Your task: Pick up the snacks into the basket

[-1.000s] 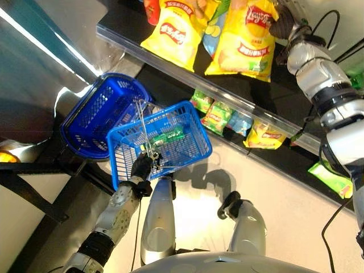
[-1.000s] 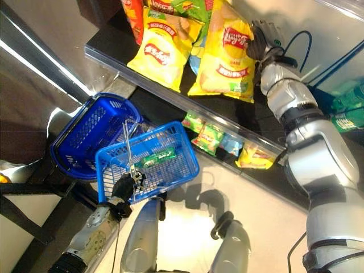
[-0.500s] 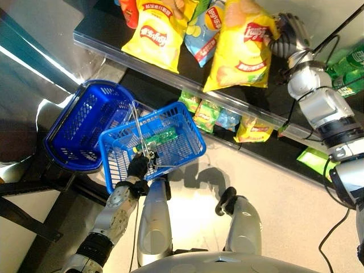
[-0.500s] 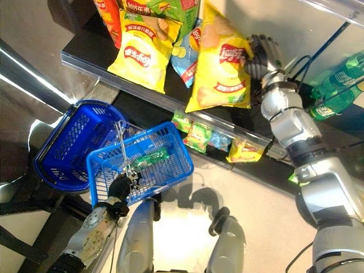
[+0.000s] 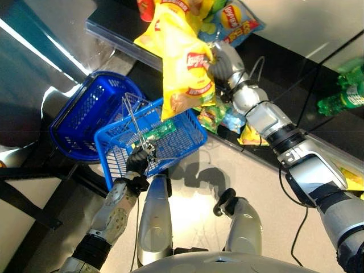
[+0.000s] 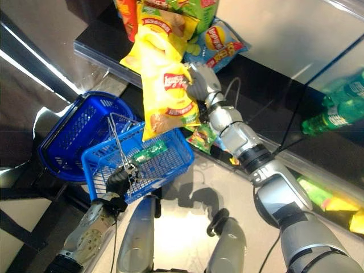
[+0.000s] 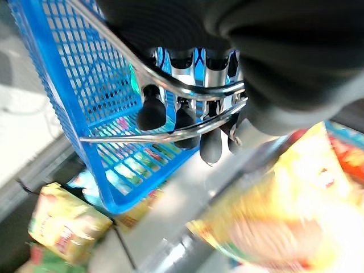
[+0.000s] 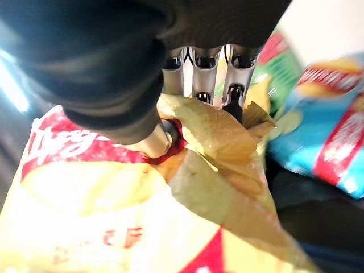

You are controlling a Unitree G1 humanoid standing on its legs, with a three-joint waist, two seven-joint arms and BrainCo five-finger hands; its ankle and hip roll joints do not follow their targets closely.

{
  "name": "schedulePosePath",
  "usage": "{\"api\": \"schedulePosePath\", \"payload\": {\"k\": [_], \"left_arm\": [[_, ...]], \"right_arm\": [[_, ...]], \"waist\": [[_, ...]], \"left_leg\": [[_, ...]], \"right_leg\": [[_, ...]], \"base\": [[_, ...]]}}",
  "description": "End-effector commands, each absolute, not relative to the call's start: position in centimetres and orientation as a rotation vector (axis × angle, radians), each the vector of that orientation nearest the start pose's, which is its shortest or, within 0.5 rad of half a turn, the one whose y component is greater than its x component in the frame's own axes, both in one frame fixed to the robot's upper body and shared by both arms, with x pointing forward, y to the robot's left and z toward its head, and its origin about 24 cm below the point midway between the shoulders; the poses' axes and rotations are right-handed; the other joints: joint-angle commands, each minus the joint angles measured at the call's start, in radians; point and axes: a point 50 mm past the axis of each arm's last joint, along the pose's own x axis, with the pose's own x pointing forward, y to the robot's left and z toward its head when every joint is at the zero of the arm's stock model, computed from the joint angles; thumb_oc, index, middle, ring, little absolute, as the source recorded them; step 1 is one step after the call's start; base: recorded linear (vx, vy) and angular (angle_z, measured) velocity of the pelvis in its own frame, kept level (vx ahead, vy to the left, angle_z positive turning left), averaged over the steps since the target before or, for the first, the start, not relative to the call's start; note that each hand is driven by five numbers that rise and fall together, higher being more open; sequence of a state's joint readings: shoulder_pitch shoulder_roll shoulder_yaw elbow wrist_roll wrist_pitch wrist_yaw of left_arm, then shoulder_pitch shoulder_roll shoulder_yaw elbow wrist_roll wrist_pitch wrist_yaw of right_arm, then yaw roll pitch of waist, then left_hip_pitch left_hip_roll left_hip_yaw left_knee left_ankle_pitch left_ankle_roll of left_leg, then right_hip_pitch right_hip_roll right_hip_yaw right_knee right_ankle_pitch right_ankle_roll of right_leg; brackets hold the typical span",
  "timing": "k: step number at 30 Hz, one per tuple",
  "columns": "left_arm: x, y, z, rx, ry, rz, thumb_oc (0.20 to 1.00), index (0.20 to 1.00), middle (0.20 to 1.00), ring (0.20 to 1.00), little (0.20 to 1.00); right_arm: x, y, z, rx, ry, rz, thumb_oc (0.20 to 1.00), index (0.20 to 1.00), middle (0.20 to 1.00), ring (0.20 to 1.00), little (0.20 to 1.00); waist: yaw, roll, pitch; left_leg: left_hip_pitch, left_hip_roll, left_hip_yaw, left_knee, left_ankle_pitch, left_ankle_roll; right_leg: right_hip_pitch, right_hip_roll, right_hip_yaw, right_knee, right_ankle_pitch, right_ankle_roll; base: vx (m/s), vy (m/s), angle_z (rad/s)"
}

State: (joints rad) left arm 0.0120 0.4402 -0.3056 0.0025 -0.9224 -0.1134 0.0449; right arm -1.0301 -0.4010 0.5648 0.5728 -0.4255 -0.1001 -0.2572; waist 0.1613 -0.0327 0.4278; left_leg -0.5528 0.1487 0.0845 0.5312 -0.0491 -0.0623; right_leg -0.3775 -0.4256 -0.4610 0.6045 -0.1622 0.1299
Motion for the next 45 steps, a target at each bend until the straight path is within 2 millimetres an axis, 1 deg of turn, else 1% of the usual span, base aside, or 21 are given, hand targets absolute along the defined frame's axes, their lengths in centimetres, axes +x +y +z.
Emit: {"api": "schedulePosePath", "payload": {"k": [1,6,7,8,10,12,14,16,17,18,20,21,22,26,27,28,30,36,39,43,45], "left_arm": [[23.7,14.2,12.9,-0.587,-0.347,-0.436,0.2,0.2,0.2,0.2,0.2],[23.2,13.4,13.9,-0.649,-0.369,-0.513,0.2,0.2,0.2,0.2,0.2],[23.1,13.2,14.1,-0.661,-0.373,-0.531,0.2,0.2,0.2,0.2,0.2],[23.1,13.2,14.1,-0.661,-0.373,-0.53,0.2,0.2,0.2,0.2,0.2],[22.9,12.5,15.0,-0.693,-0.394,-0.582,0.2,0.2,0.2,0.2,0.2],[22.9,12.5,15.0,-0.693,-0.394,-0.582,0.2,0.2,0.2,0.2,0.2],[22.5,11.7,15.6,-0.744,-0.399,-0.646,0.2,0.2,0.2,0.2,0.2],[22.5,11.4,15.7,-0.757,-0.397,-0.662,0.2,0.2,0.2,0.2,0.2],[22.5,10.9,15.9,-0.765,-0.396,-0.693,0.2,0.2,0.2,0.2,0.2],[22.5,10.9,15.9,-0.765,-0.396,-0.693,0.2,0.2,0.2,0.2,0.2],[22.4,10.2,16.2,-0.788,-0.389,-0.735,0.2,0.2,0.2,0.2,0.2],[22.4,10.2,16.2,-0.788,-0.389,-0.735,0.2,0.2,0.2,0.2,0.2],[22.4,9.6,16.4,-0.809,-0.382,-0.768,0.2,0.2,0.2,0.2,0.2],[22.3,8.3,16.6,-0.848,-0.354,-0.833,0.2,0.2,0.2,0.2,0.2],[22.3,7.7,16.7,-0.86,-0.343,-0.858,0.2,0.2,0.2,0.2,0.2],[22.3,7.6,16.7,-0.86,-0.343,-0.858,0.2,0.2,0.2,0.2,0.2],[22.2,7.3,16.8,-0.865,-0.338,-0.871,0.2,0.2,0.2,0.2,0.2],[22.5,6.6,16.7,-0.869,-0.32,-0.872,0.2,0.2,0.2,0.2,0.2],[22.6,6.5,16.5,-0.867,-0.308,-0.865,0.2,0.2,0.2,0.2,0.2],[22.5,6.5,16.4,-0.869,-0.303,-0.867,0.2,0.2,0.2,0.2,0.2],[22.5,6.5,16.3,-0.87,-0.297,-0.87,0.2,0.2,0.2,0.2,0.2]], "right_arm": [[37.9,-6.1,26.2,-1.176,-0.864,0.117,0.2,0.2,0.2,0.2,0.2],[38.6,-4.5,25.0,-1.304,-0.837,0.156,0.2,0.2,0.2,0.2,0.2],[38.8,-4.2,24.5,-1.335,-0.828,0.169,0.2,0.2,0.2,0.2,0.2],[38.8,-4.2,24.5,-1.335,-0.828,0.169,0.2,0.2,0.2,0.2,0.2],[39.2,-4.2,23.7,-1.427,-0.813,0.176,0.2,0.2,0.2,0.2,0.2],[39.2,-4.2,23.7,-1.427,-0.813,0.176,0.2,0.2,0.2,0.2,0.2],[39.4,-4.0,22.5,-1.541,-0.8,0.206,0.2,0.2,0.2,0.2,0.2],[39.4,-3.8,22.1,-1.577,-0.796,0.221,0.2,0.2,0.2,0.2,0.2],[39.5,-3.5,21.2,-1.662,-0.791,0.247,0.2,0.2,0.2,0.2,0.2],[39.5,-3.5,21.2,-1.662,-0.791,0.247,0.2,0.2,0.2,0.2,0.2],[39.4,-3.0,20.5,-1.751,-0.806,0.283,0.2,0.2,0.2,0.2,0.2],[39.4,-3.0,20.5,-1.751,-0.806,0.283,0.2,0.2,0.2,0.2,0.2],[39.3,-2.5,20.0,-1.797,-0.826,0.304,0.2,0.2,0.2,0.2,0.2],[39.0,-1.5,18.8,-1.853,-0.83,0.354,0.2,0.2,0.2,0.2,0.2],[38.8,-1.2,18.5,-1.804,-0.819,0.354,0.2,0.2,0.2,0.2,0.2],[38.8,-1.2,18.5,-1.804,-0.819,0.354,0.2,0.2,0.2,0.2,0.2],[38.6,-0.5,18.4,-1.727,-0.809,0.349,0.2,0.2,0.2,0.2,0.2],[37.4,2.5,19.2,-1.446,-0.824,0.354,0.2,0.2,0.2,0.2,0.2],[36.9,3.6,19.7,-1.371,-0.839,0.366,0.2,0.2,0.2,0.2,0.2],[36.6,4.3,20.6,-1.287,-0.849,0.366,0.2,0.2,0.2,0.2,0.2],[36.5,4.6,20.6,-1.27,-0.846,0.373,0.2,0.2,0.2,0.2,0.2]], "waist": [[0.021,0.025,-0.044],[0.041,0.03,-0.044],[0.044,0.032,-0.044],[0.044,0.032,-0.044],[0.052,0.038,-0.044],[0.052,0.038,-0.044],[0.065,0.048,-0.045],[0.069,0.05,-0.044],[0.075,0.055,-0.045],[0.075,0.055,-0.045],[0.083,0.061,-0.044],[0.083,0.061,-0.044],[0.088,0.064,-0.045],[0.096,0.072,-0.045],[0.097,0.075,-0.045],[0.097,0.075,-0.045],[0.099,0.079,-0.045],[0.102,0.087,-0.04],[0.105,0.089,-0.04],[0.11,0.093,-0.043],[0.113,0.093,-0.042]], "left_leg": [[0.055,0.005,-0.018,-0.001,-0.029,0.002],[0.055,0.0,-0.024,-0.009,-0.023,0.002],[0.055,-0.001,-0.026,-0.008,-0.022,0.002],[0.054,-0.001,-0.026,-0.008,-0.022,0.002],[0.054,-0.004,-0.03,-0.009,-0.021,0.003],[0.054,-0.004,-0.03,-0.009,-0.021,0.003],[0.053,-0.01,-0.036,-0.018,-0.016,0.003],[0.053,-0.013,-0.038,-0.019,-0.015,0.003],[0.053,-0.015,-0.042,-0.02,-0.014,0.003],[0.053,-0.015,-0.042,-0.02,-0.014,0.003],[0.054,-0.019,-0.046,-0.022,-0.013,0.003],[0.054,-0.019,-0.046,-0.022,-0.013,0.003],[0.052,-0.022,-0.05,-0.023,-0.012,0.004],[0.049,-0.028,-0.055,-0.024,-0.011,0.005],[0.049,-0.03,-0.057,-0.029,-0.008,0.006],[0.049,-0.031,-0.057,-0.029,-0.008,0.006],[0.047,-0.033,-0.06,-0.028,-0.007,0.007],[0.048,-0.036,-0.057,-0.031,-0.004,0.011],[0.044,-0.036,-0.059,-0.031,-0.002,0.011],[0.041,-0.038,-0.06,-0.032,-0.001,0.011],[0.04,-0.039,-0.06,-0.034,0.0,0.011]], "right_leg": [[0.031,-0.016,0.009,0.005,0.11,0.065],[0.037,-0.015,0.001,0.0,0.114,0.065],[0.036,-0.016,0.0,0.001,0.114,0.065],[0.036,-0.016,0.0,0.001,0.114,0.065],[0.037,-0.016,-0.003,0.001,0.115,0.067],[0.037,-0.016,-0.003,0.001,0.115,0.067],[0.041,-0.018,-0.008,-0.001,0.116,0.071],[0.043,-0.019,-0.011,-0.001,0.117,0.071],[0.046,-0.021,-0.013,0.0,0.115,0.072],[0.046,-0.021,-0.013,0.0,0.115,0.072],[0.046,-0.022,-0.015,0.004,0.115,0.075],[0.046,-0.022,-0.015,0.003,0.115,0.075],[0.046,-0.023,-0.016,0.004,0.115,0.076],[0.048,-0.026,-0.022,0.004,0.113,0.078],[0.05,-0.026,-0.026,0.003,0.114,0.078],[0.05,-0.026,-0.026,0.003,0.114,0.078],[0.051,-0.027,-0.028,0.001,0.115,0.078],[0.05,-0.028,-0.023,0.0,0.117,0.076],[0.051,-0.028,-0.025,0.001,0.116,0.075],[0.047,-0.031,-0.029,0.002,0.117,0.077],[0.047,-0.031,-0.03,0.002,0.117,0.077]], "base": [[0.0,-0.023,0.14],[-0.01,-0.012,0.08],[-0.01,-0.008,0.05],[-0.01,-0.009,0.06],[-0.01,-0.01,0.06],[0.0,-0.008,0.09],[0.0,-0.007,0.1],[0.01,-0.004,0.08],[0.0,-0.008,0.05],[0.01,-0.007,0.06],[0.0,-0.002,0.08],[0.0,-0.006,0.09],[0.0,-0.003,0.06],[0.01,-0.001,0.06],[0.0,0.0,0.0],[0.01,-0.003,0.04],[0.01,0.001,0.12],[0.0,0.012,0.06],[0.0,0.0,0.0],[0.0,0.0,0.0],[0.0,0.0,0.0]]}}
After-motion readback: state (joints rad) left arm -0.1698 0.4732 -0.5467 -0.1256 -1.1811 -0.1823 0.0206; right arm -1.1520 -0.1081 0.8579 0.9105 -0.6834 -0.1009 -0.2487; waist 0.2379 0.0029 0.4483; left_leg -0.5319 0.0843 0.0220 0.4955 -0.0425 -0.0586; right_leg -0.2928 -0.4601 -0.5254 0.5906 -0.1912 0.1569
